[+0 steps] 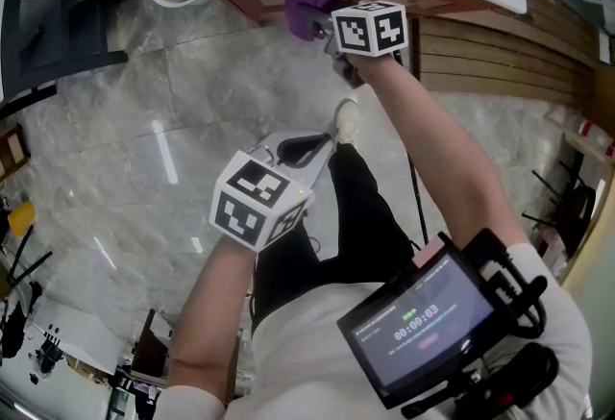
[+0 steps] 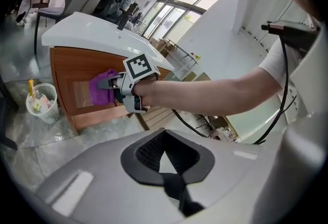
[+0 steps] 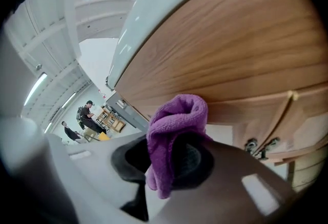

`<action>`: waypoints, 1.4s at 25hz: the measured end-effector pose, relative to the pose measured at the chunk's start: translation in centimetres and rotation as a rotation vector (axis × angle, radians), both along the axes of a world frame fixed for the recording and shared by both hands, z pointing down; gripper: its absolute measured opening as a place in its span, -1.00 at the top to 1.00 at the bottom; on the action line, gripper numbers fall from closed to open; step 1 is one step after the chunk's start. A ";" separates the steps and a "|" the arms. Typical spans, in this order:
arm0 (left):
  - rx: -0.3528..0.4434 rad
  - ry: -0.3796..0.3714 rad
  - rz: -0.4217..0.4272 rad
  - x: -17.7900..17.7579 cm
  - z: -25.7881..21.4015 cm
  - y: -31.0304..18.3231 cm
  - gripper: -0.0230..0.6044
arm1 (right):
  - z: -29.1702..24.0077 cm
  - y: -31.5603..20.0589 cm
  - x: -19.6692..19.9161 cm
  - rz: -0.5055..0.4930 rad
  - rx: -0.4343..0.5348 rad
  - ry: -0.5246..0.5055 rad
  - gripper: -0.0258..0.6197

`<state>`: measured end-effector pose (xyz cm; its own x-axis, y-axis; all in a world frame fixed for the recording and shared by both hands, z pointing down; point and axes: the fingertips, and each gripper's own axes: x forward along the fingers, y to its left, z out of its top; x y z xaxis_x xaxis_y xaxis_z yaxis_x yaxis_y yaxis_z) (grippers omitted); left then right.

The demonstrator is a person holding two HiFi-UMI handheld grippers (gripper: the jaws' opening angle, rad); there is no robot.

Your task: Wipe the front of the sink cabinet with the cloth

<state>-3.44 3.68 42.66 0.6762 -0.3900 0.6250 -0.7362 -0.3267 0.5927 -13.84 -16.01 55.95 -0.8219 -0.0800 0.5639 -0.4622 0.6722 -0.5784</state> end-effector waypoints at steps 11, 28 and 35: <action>-0.007 0.012 0.087 5.3 -0.1 -1.9 0.91 | -1.0 -3.8 9.5 0.113 -0.001 -0.010 0.70; -0.009 0.017 0.159 12.1 0.2 -6.3 0.91 | 0.3 -9.7 23.4 0.180 0.004 0.085 0.70; -0.017 0.020 0.169 13.5 0.3 -6.9 0.91 | 1.3 -12.7 30.5 0.235 0.018 0.175 0.70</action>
